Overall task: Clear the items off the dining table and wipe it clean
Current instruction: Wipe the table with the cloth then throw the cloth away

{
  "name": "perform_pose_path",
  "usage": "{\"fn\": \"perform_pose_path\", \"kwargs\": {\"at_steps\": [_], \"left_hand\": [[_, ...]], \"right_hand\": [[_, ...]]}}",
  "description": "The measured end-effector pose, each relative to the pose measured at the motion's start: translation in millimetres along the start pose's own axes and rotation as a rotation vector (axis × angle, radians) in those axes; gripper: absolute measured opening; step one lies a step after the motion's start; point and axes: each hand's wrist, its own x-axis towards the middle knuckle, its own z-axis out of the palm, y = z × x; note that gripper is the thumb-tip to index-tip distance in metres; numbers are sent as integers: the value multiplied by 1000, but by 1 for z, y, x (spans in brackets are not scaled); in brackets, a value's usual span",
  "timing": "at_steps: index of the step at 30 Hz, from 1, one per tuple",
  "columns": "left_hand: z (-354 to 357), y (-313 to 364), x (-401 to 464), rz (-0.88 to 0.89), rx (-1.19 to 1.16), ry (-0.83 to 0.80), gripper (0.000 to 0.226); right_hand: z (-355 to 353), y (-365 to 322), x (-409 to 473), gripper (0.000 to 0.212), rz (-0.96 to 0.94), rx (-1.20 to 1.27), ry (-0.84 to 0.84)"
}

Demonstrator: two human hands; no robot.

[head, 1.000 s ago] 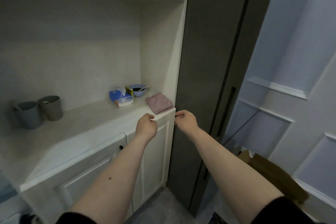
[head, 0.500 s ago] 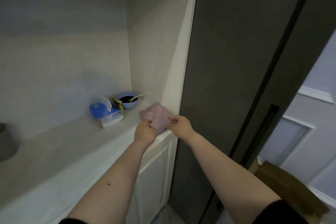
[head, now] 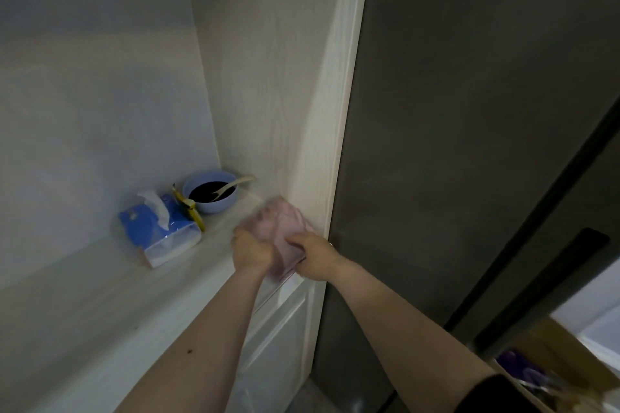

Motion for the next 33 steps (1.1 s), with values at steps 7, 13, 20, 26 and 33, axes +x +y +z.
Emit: {"fn": "perform_pose_path", "kwargs": {"at_steps": [7, 13, 20, 26, 33], "left_hand": [[22, -10, 17, -76, -112, 73, 54], [29, -5, 13, -76, -175, 94, 50], [15, 22, -3, -54, -432, 29, 38], [-1, 27, -40, 39, -421, -174, 66], [-24, 35, -121, 196, -170, -322, 62]], "right_hand": [[11, 24, 26, 36, -86, -115, -30], [-4, 24, 14, 56, -176, -92, -69], [-14, 16, -7, 47, -107, 9, 150], [-33, -2, -59, 33, -109, 54, 415], [-37, -11, -170, 16, -23, 282, 687]]}}
